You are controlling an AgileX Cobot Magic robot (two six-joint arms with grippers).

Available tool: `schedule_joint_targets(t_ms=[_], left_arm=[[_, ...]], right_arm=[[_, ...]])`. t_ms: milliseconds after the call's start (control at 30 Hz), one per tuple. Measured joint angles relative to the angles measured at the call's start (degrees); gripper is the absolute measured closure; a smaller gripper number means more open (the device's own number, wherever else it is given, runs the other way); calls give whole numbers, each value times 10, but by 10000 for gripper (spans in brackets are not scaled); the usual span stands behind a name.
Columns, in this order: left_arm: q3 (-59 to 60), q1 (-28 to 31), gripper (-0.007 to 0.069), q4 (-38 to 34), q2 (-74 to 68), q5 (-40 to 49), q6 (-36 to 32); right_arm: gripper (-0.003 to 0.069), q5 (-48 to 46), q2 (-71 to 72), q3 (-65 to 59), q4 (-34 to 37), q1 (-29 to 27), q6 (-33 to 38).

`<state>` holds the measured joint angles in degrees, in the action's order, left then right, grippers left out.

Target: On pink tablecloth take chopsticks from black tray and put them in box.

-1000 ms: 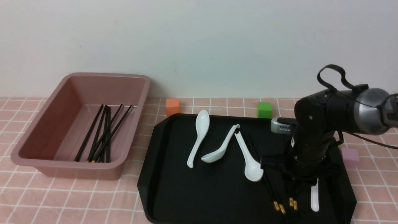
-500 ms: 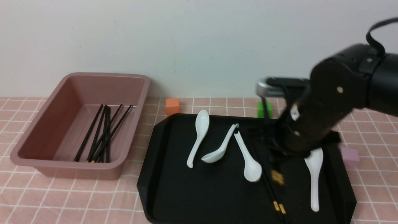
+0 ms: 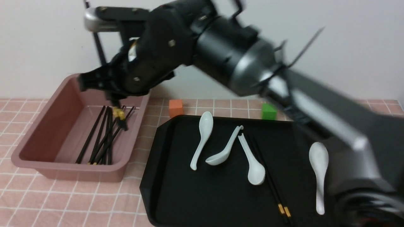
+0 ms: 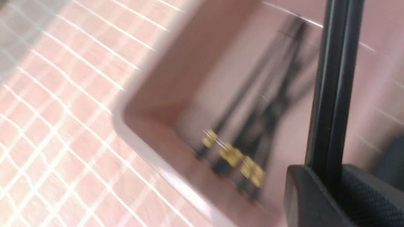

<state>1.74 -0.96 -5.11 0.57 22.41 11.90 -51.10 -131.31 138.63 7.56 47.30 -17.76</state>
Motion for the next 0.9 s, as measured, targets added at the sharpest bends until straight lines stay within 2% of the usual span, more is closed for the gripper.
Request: schedule_joint_targets(t_ms=[67, 167, 233, 333, 367, 433, 500, 533, 600, 667, 733, 833, 900], left_arm=[[0, 0, 426, 0, 0, 0, 0], [0, 0, 422, 0, 0, 0, 0], [0, 0, 419, 0, 0, 0, 0], [0, 0, 417, 0, 0, 0, 0], [0, 0, 414, 0, 0, 0, 0], [0, 0, 412, 0, 0, 0, 0], [0, 0, 410, 0, 0, 0, 0], [0, 0, 409, 0, 0, 0, 0], [0, 0, 407, 0, 0, 0, 0], [0, 0, 407, 0, 0, 0, 0], [0, 0, 407, 0, 0, 0, 0], [0, 0, 407, 0, 0, 0, 0], [0, 0, 407, 0, 0, 0, 0]], right_arm=[[522, -4, -85, 102, 3, 1, 6], [519, -8, -148, 165, -13, 1, 7], [492, -11, -173, 184, -19, 0, 8], [428, -13, -182, 186, -19, -1, 8], [348, -17, -183, 188, -13, -2, 8], [260, -23, -175, 189, -8, -3, 12], [224, -33, -166, 189, -8, -3, 20], [179, -64, -145, 190, -8, -3, 35], [167, -92, -127, 193, -9, -3, 44], [170, -185, -69, 195, -17, -3, 54], [198, -203, -35, 196, -21, -3, 55], [287, -211, 26, 195, -22, -3, 63], [377, -212, 58, 188, -11, -3, 79]])
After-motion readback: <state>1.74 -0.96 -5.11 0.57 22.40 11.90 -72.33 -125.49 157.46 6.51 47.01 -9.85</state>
